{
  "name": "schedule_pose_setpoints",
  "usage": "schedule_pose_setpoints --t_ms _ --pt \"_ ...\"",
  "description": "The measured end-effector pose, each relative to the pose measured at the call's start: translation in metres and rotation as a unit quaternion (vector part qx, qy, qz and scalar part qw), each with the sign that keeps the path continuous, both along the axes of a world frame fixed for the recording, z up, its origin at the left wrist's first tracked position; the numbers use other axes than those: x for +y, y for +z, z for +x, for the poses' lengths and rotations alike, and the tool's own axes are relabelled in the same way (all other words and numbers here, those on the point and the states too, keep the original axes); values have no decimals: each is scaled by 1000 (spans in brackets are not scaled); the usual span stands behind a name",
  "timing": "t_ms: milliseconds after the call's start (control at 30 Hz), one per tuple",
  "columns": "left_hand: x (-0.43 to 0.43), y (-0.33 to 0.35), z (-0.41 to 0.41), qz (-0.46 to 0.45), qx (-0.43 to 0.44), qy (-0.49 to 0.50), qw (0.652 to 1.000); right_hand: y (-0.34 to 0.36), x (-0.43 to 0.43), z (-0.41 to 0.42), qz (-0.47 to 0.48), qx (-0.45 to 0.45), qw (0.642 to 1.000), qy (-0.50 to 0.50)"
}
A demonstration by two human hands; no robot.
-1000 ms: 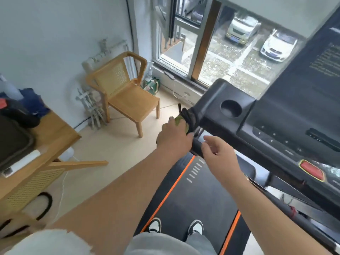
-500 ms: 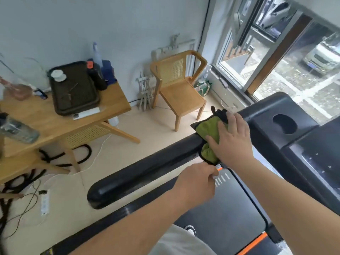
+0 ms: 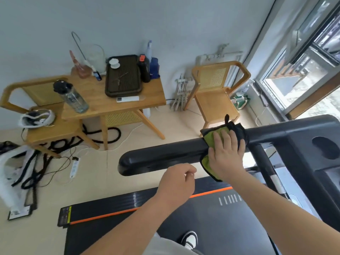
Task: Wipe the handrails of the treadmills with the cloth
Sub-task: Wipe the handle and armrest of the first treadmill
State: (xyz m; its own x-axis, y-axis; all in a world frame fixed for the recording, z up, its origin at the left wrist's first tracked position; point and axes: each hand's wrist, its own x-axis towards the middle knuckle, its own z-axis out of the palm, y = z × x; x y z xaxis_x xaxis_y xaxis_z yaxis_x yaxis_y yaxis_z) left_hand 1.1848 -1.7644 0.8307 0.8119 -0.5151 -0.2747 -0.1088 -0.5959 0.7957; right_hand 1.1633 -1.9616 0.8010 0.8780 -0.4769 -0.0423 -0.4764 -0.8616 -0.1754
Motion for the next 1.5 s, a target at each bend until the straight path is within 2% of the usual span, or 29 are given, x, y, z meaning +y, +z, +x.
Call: schedule_pose_setpoints --t_ms 133,200,333,467,533,633,700,767,833,933,1033,1100,1200,1333,1400,1500 --pt "37 0 14 16 -9 -10 1000 8 -30 13 -46 40 994 90" --pt "61 -6 22 29 -15 3 999 13 -34 22 -54 50 995 73" --pt "98 -11 44 19 -27 56 998 6 16 42 -57 -46 997 -40" --pt "132 -8 73 -13 -98 127 987 -2 82 50 -47 -99 994 -26" --pt "144 -13 93 25 -132 130 982 -8 118 55 -39 -117 992 -15" --pt "151 -29 112 83 -107 79 988 -10 133 55 -46 -119 990 59" --pt "154 -35 114 65 -81 61 993 -1 110 49 -58 -88 983 150" --pt "159 -40 115 45 -86 57 994 9 86 49 -72 -38 979 185" --pt "162 -43 118 38 -89 54 994 7 86 55 -83 -37 989 114" --pt "164 -47 121 35 -80 52 995 -6 122 66 -85 -88 992 -23" --pt "162 -46 122 29 -79 60 995 -10 158 70 -68 -99 992 -49" --pt "160 -46 125 24 -70 77 994 -12 192 71 -61 -101 993 -23" --pt "158 -46 132 -6 -31 120 992 -21 239 72 -33 -116 990 80" --pt "155 -43 136 -28 17 179 983 -17 188 63 -64 -96 967 227" --pt "149 -42 133 -20 14 174 984 -15 146 51 -86 -98 974 183" --pt "145 -40 129 -14 9 159 987 -14 129 44 -83 -97 992 13"
